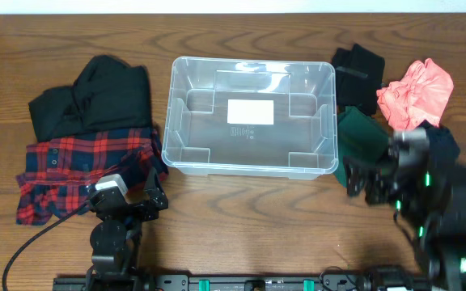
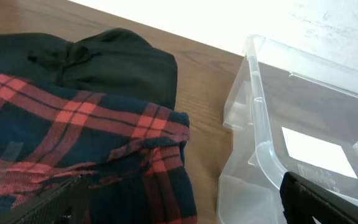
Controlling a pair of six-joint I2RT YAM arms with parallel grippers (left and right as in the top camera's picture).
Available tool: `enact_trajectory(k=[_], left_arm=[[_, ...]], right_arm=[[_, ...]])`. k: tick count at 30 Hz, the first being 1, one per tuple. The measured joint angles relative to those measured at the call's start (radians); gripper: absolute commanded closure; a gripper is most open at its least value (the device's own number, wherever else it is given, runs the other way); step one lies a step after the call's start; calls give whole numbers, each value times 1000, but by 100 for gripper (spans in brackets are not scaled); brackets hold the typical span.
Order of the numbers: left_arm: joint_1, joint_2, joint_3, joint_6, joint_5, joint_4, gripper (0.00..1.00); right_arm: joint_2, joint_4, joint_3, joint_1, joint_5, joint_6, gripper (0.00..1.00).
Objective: Pack container
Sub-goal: 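Grasp the navy folded cloth with the right gripper and lift it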
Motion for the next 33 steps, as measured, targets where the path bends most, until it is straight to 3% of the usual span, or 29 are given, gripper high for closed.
enact_trajectory(k=[7, 11, 22, 31, 33], left_arm=[[0, 0, 0, 0, 0, 0, 2], [0, 0, 0, 0, 0, -1, 2], [0, 0, 0, 0, 0, -1, 2], [0, 0, 0, 0, 0, -1, 2], [0, 0, 0, 0, 0, -1, 2]], right_arm=[[340, -147, 295, -23, -93, 29, 1], [454, -194, 387, -151, -85, 89, 1], [732, -253, 419, -719, -108, 100, 1], [1025, -241, 419, -914, -119, 93, 1], [1083, -227, 419, -932, -148, 69, 6]])
